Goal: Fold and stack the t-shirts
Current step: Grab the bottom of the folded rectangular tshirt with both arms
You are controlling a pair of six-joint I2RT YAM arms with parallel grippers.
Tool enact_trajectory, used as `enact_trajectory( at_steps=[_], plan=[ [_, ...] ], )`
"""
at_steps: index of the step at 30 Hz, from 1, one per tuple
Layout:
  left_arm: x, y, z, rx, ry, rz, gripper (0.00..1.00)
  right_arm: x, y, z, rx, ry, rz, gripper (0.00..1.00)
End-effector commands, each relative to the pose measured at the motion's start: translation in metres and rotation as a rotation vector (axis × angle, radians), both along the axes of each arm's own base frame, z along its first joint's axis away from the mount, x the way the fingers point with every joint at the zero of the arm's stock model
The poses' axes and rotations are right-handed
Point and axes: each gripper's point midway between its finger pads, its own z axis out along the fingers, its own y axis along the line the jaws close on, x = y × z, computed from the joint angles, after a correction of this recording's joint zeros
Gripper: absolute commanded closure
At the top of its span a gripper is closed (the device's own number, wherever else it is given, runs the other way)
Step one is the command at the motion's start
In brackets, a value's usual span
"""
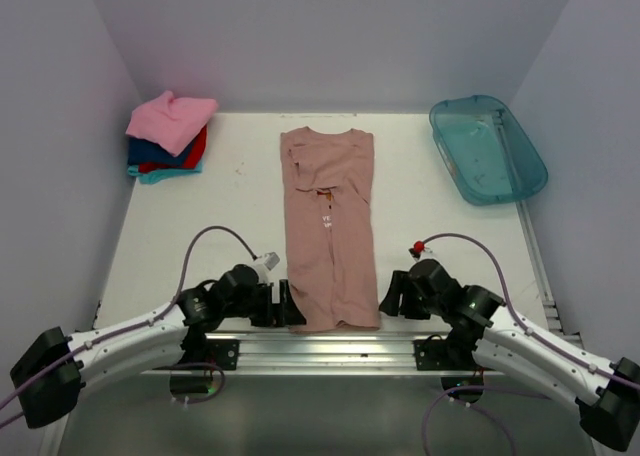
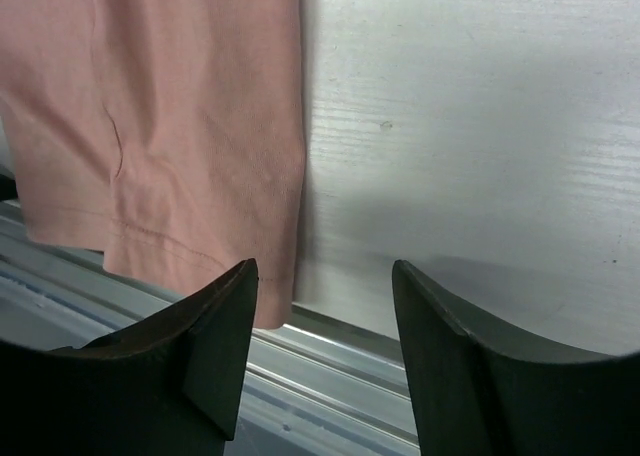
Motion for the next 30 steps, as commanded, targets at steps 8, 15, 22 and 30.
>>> enact_trajectory(
  at_steps=[8,15,22,30],
  plan=[
    [0.006,-0.014,-0.001,0.047,-0.034,0.114,0.16,-0.017,0.0,-0.015,0.065,0.127,-0.116,0.55],
    [-0.002,0.006,-0.022,0.149,0.023,0.151,0.27,-0.023,0.015,-0.018,0.109,0.201,-0.094,0.51],
    [-0.004,0.006,-0.033,0.164,0.039,0.148,0.31,-0.023,0.021,-0.018,0.118,0.221,-0.09,0.45],
    [-0.008,0.009,-0.044,0.169,0.058,0.147,0.5,-0.029,0.025,-0.024,0.128,0.266,-0.079,0.66]
  ],
)
